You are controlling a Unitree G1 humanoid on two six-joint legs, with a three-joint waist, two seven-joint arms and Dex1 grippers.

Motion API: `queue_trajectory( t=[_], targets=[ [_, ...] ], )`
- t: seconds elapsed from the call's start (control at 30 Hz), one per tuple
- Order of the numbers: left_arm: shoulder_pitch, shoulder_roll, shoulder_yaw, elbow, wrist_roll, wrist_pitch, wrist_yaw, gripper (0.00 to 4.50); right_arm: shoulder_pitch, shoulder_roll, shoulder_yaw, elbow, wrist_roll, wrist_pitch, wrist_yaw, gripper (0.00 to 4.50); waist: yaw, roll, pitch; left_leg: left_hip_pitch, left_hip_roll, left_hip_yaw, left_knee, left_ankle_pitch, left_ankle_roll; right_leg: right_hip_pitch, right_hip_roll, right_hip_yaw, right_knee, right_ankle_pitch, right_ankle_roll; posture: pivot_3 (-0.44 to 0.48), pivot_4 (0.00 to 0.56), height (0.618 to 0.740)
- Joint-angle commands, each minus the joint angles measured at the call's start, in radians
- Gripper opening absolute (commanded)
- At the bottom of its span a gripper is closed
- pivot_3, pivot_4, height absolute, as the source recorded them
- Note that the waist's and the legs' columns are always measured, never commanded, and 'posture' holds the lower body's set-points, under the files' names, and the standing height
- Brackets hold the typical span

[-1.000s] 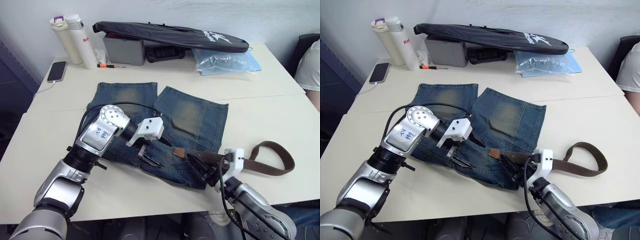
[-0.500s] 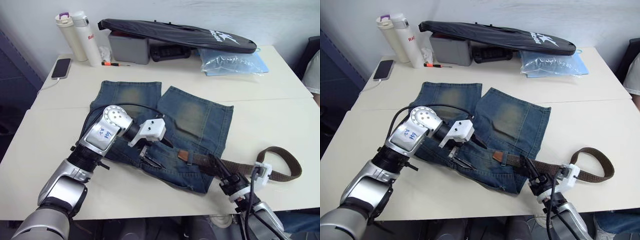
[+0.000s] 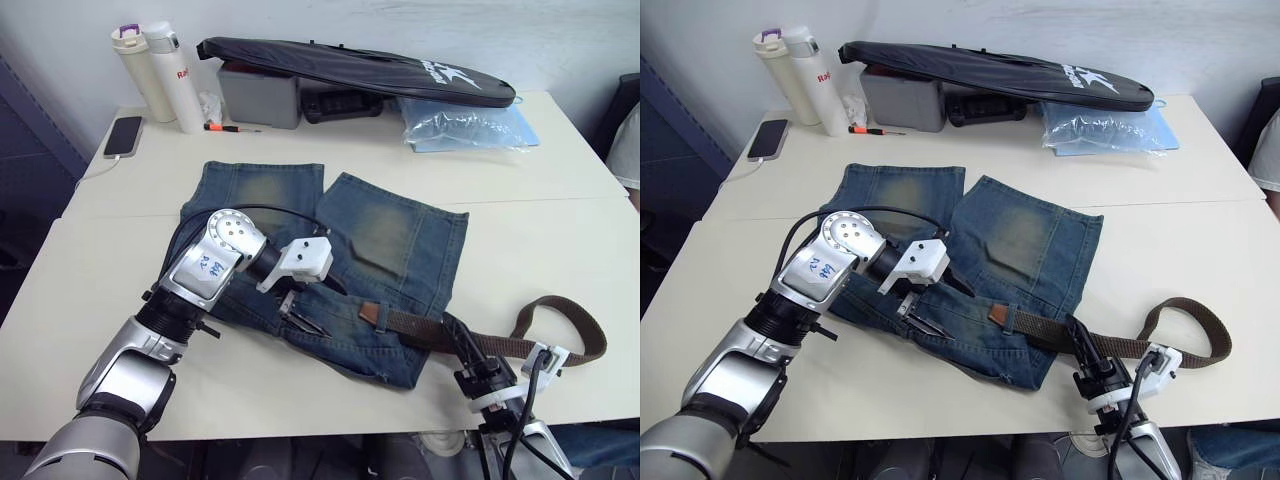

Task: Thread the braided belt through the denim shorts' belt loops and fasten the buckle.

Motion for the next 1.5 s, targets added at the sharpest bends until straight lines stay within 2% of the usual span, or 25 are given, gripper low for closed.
queue_trajectory(
  t=[0.03,0.13,0.3,0.6,0.8,0.93,1.1,1.13,1.17,1.3,1.5],
  targets=[
    [-0.014,0.001,0.004,-0.006,0.002,-0.005,-0.002,4.50,-0.008,0.002,0.010,-0.029,0.020,0.000,0.002,1.27,-0.001,0.000,0.000,0.000,0.000,0.000,0.000,0.000,0.000,0.000,0.000,0.000,0.000,0.000,0.000,0.000,0.150,0.740],
    [-0.010,0.006,0.006,-0.015,0.001,0.002,-0.002,4.50,-0.048,-0.024,0.031,-0.035,-0.002,0.025,-0.036,0.02,-0.004,-0.003,-0.001,0.000,0.000,0.000,0.000,0.000,0.000,0.000,0.000,0.000,0.000,0.000,0.000,0.000,0.150,0.740],
    [-0.001,0.019,0.011,-0.039,-0.003,0.023,0.003,4.50,-0.141,-0.064,0.089,-0.014,-0.049,0.076,-0.082,0.02,-0.010,-0.008,-0.004,0.000,0.000,0.001,0.001,0.000,0.000,0.000,0.000,0.001,-0.001,0.000,0.000,0.000,0.150,0.740],
    [0.016,0.065,0.016,-0.094,-0.009,0.064,0.001,4.50,-0.372,-0.017,0.219,0.131,-0.163,0.142,-0.153,0.02,-0.031,-0.005,-0.004,0.008,-0.001,0.003,0.004,-0.001,0.003,0.001,-0.001,0.008,0.008,0.000,0.000,0.000,0.150,0.740],
    [0.011,0.068,0.013,-0.098,-0.009,0.075,0.001,4.50,-0.408,-0.023,0.249,0.149,-0.207,0.193,-0.150,0.02,-0.050,-0.005,-0.004,0.016,0.000,0.003,0.002,-0.001,0.003,0.005,0.001,0.010,0.011,-0.001,-0.002,0.000,0.150,0.740],
    [0.006,0.051,0.009,-0.088,-0.008,0.072,0.008,4.50,-0.377,-0.071,0.225,0.075,-0.170,0.250,-0.152,1.66,-0.057,-0.005,-0.004,0.016,0.000,0.003,0.002,-0.001,0.003,0.005,0.001,0.010,0.014,-0.001,-0.001,0.000,0.150,0.740],
    [0.004,0.028,0.006,-0.067,-0.006,0.056,0.013,4.50,-0.301,-0.293,0.191,-0.100,-0.170,0.352,-0.094,4.16,-0.053,-0.005,-0.004,0.015,-0.001,0.004,0.003,-0.002,0.004,0.006,0.000,0.011,0.011,0.000,-0.001,0.000,0.150,0.740],
    [0.004,0.025,0.005,-0.065,-0.006,0.053,0.012,4.50,-0.291,-0.320,0.182,-0.118,-0.161,0.359,-0.090,4.40,-0.050,-0.006,-0.004,0.015,-0.001,0.004,0.003,-0.002,0.004,0.006,0.000,0.011,0.009,0.000,-0.001,0.000,0.150,0.740],
    [0.004,0.024,0.005,-0.062,-0.006,0.051,0.012,4.50,-0.285,-0.336,0.176,-0.129,-0.154,0.363,-0.088,4.40,-0.048,-0.006,-0.003,0.015,-0.001,0.004,0.003,-0.002,0.004,0.006,0.000,0.011,0.008,0.000,-0.001,0.000,0.150,0.740],
    [0.000,0.003,0.010,-0.044,-0.011,0.045,0.016,4.50,-0.235,-0.516,0.100,-0.221,-0.100,0.425,-0.005,4.40,-0.040,-0.006,-0.002,0.015,-0.001,0.005,0.003,-0.002,0.005,0.006,0.000,0.011,0.007,0.000,-0.001,0.000,0.150,0.740],
    [0.016,0.005,0.019,-0.049,-0.009,0.044,0.030,4.50,-0.250,-0.620,0.098,-0.253,-0.052,0.461,0.065,4.40,-0.034,-0.008,-0.001,0.015,0.000,0.005,0.003,-0.002,0.005,0.006,0.001,0.011,0.006,0.000,-0.001,0.000,0.150,0.740]
  ],
)
